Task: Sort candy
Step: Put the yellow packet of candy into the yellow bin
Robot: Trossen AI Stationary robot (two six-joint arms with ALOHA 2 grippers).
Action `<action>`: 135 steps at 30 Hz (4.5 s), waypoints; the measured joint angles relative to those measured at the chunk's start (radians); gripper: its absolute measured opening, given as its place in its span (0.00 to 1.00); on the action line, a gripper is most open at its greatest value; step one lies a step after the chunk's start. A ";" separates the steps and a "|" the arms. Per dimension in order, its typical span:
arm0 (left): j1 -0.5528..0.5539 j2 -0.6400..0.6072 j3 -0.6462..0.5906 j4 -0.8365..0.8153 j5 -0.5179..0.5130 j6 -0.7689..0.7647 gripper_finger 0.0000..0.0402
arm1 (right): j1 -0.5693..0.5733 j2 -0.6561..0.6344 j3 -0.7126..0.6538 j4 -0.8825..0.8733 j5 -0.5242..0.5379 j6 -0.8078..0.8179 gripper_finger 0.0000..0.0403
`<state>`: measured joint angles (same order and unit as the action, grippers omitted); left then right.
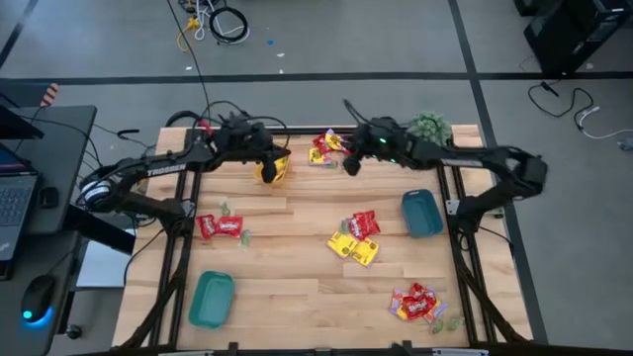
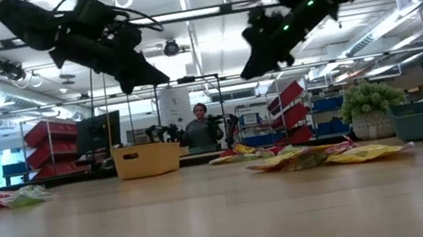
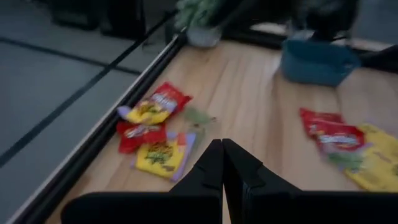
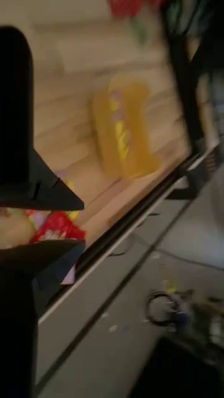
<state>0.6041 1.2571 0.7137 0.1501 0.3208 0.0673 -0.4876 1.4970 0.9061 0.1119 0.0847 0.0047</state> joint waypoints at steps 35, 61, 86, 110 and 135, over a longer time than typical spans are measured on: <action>0.268 0.130 -0.059 -0.326 -0.204 -0.121 0.00 | -0.133 0.483 0.368 -0.216 -0.123 -0.136 0.33; 0.122 0.182 -0.058 -0.147 -0.043 -0.227 0.00 | -0.130 0.495 0.429 -0.323 -0.086 -0.159 0.55; 0.002 0.176 -0.048 -0.145 -0.126 -0.233 0.00 | -0.135 0.597 0.430 -0.285 -0.029 -0.234 0.29; 0.154 -0.089 -0.025 -0.649 -0.290 -0.148 0.00 | 0.111 0.312 0.430 -0.440 -0.029 -0.126 0.00; 0.055 0.034 -0.208 -0.042 -0.004 -0.261 0.00 | 0.254 0.347 0.513 -0.261 0.001 -0.023 0.00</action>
<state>0.6589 1.2915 0.5058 0.1082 0.3170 -0.1937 -0.2339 1.8436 1.4194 -0.1489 0.0856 -0.0180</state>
